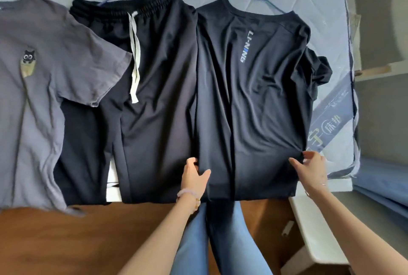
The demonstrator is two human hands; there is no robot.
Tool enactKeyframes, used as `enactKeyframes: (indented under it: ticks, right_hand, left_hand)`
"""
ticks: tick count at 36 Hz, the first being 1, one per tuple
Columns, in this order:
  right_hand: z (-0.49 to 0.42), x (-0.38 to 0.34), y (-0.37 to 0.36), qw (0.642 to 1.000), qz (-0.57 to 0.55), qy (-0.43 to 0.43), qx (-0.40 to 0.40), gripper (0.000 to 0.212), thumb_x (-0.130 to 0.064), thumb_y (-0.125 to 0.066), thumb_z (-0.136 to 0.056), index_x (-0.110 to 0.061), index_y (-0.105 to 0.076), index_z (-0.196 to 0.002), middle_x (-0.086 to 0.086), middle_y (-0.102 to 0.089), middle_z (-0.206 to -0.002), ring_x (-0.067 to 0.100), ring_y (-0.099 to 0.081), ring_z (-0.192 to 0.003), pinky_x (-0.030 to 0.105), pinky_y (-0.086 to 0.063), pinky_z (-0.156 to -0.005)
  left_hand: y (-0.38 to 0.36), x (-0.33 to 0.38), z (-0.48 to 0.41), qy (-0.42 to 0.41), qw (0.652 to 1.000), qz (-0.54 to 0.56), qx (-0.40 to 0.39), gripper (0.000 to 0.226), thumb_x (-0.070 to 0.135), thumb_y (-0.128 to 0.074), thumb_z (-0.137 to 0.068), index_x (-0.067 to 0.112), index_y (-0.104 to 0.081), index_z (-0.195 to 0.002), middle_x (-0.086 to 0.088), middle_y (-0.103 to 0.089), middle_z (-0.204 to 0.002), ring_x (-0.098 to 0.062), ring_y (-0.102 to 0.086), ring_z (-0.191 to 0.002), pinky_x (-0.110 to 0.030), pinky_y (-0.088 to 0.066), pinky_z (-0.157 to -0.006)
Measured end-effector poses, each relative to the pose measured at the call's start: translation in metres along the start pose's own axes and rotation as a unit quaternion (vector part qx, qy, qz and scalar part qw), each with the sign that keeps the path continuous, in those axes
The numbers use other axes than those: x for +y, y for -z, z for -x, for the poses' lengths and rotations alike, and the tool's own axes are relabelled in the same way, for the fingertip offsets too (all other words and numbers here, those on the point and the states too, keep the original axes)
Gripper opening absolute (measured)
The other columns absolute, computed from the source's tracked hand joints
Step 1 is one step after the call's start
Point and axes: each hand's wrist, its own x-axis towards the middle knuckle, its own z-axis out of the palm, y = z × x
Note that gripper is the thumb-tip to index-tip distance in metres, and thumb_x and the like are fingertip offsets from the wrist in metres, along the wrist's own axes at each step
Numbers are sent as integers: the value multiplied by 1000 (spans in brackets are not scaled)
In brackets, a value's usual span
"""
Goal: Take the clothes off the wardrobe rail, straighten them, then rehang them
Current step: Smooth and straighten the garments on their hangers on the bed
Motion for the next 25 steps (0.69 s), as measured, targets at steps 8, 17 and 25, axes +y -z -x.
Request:
enactKeyframes:
  ticks: [8, 17, 25]
  right_hand:
    - [4, 21, -23, 984, -137, -88, -73, 36, -21, -76, -72, -20, -40, -72, 9, -47, -57, 20, -43, -53, 38, -41, -62]
    - [-18, 43, 6, 968, -177, -47, -169, 15, -21, -66, -77, -11, -56, -72, 11, -56, -74, 22, -54, -71, 37, -43, -73]
    - [-40, 69, 63, 983, -161, -32, -87, 16, -18, -47, -90, -12, -42, -76, 5, -33, -68, 18, -31, -65, 33, -22, -55]
  left_hand:
    - [0, -7, -8, -86, 990, -89, 60, 24, 13, -67, -85, 16, -47, -72, 1, -42, -99, -22, -43, -95, -23, -34, -83]
    - [-3, -7, -19, -5, 998, 57, 16, 49, 22, -73, -81, 8, -53, -123, -7, -62, -121, -26, -61, -109, -39, -49, -99]
    - [-12, 11, 1, -25, 985, 164, 44, 28, 5, -58, -91, 8, -62, -118, -3, -67, -108, -20, -60, -104, -31, -44, -91]
